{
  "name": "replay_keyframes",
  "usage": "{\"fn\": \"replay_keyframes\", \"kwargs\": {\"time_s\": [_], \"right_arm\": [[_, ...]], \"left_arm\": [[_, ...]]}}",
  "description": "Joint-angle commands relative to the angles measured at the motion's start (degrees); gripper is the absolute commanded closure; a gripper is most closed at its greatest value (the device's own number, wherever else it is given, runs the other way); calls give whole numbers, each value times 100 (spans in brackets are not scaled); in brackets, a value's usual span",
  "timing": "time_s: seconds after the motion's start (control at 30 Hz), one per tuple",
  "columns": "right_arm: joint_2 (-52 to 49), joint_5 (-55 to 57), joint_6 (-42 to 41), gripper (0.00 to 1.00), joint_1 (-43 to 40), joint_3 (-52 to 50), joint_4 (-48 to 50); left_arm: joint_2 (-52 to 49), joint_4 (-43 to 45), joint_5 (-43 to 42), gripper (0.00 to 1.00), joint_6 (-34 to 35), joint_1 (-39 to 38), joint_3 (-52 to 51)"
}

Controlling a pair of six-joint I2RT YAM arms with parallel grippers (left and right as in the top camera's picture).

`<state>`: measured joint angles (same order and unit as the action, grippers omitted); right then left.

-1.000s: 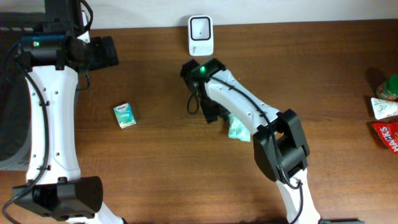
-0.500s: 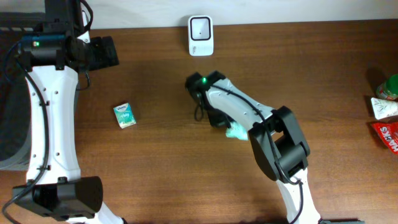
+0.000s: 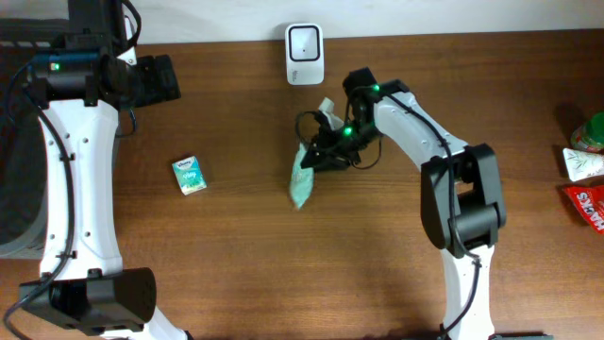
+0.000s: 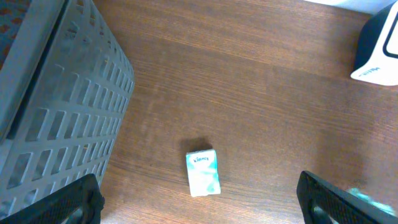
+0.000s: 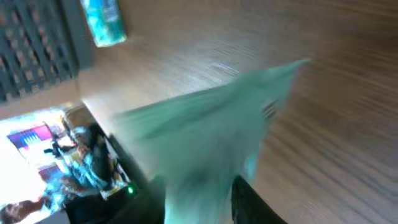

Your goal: Scan the item barcode

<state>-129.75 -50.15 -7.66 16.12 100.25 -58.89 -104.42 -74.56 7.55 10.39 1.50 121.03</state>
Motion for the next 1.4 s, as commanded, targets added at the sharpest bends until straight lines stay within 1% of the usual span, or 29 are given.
{"fn": "replay_keyframes", "kwargs": {"time_s": [0.0,0.03,0.07,0.13,0.2,0.23,0.3,0.33,0.37,0.4,0.47,0.57,0.6,0.63,0.7,0.8,0.83,0.87,1.0,1.07,1.17,1.2,1.3,1.37], "right_arm": [[-85,448,-83,59,-509,-339,-37],[-79,1349,-299,58,-680,-337,-214],[-68,1808,-332,58,-809,-289,-404],[-33,2079,-326,58,-914,-68,-772],[111,2280,-273,57,-831,284,-1051],[177,2275,-264,54,-728,461,-1117],[208,1952,-267,37,-485,695,-1108],[205,1729,-271,32,-323,702,-968],[197,1646,-350,27,-170,699,-835],[188,1628,-514,26,-37,678,-717],[188,1598,-984,26,302,568,-509],[184,1604,-1126,26,758,540,-234],[184,1709,-1104,28,918,542,-101],[190,2129,-1113,32,1060,577,-57],[197,3805,-1261,32,1373,1176,-636],[197,5202,-1263,31,1766,2332,-1469],[197,5425,-1263,31,1895,2546,-1526],[197,5525,-1287,30,2004,2610,-1475],[7,5549,-1519,29,2533,2422,-774],[-192,5934,-2116,30,2771,2273,-562],[-459,6137,-2430,31,2894,2243,-560],[-664,6140,-2459,33,2962,2243,-562],[-1014,6164,-2457,34,3088,2243,-557],[-1257,6422,-2461,33,3182,2243,-627]], "left_arm": [[13,-7,42,1,68,-22,83],[13,-7,42,1,68,-22,83],[13,-7,42,1,68,-22,83],[13,-7,42,1,68,-22,83],[13,-7,42,1,68,-22,83],[13,-7,42,1,68,-22,83],[13,-7,42,1,68,-22,83],[13,-7,42,1,68,-22,83],[13,-7,42,1,68,-22,83],[13,-7,42,1,68,-22,83],[13,-7,42,1,68,-22,83],[13,-7,42,1,68,-22,83],[13,-7,42,1,68,-22,83],[13,-7,42,1,68,-22,83],[13,-7,42,1,68,-22,83],[13,-7,42,1,68,-22,83],[13,-7,42,1,68,-22,83],[13,-7,42,1,68,-22,83],[13,-7,42,1,68,-22,83],[13,-7,42,1,68,-22,83],[13,-7,42,1,68,-22,83],[13,-7,42,1,68,-22,83],[13,-4,42,1,68,-22,83],[13,-4,42,1,68,-22,83]]}}
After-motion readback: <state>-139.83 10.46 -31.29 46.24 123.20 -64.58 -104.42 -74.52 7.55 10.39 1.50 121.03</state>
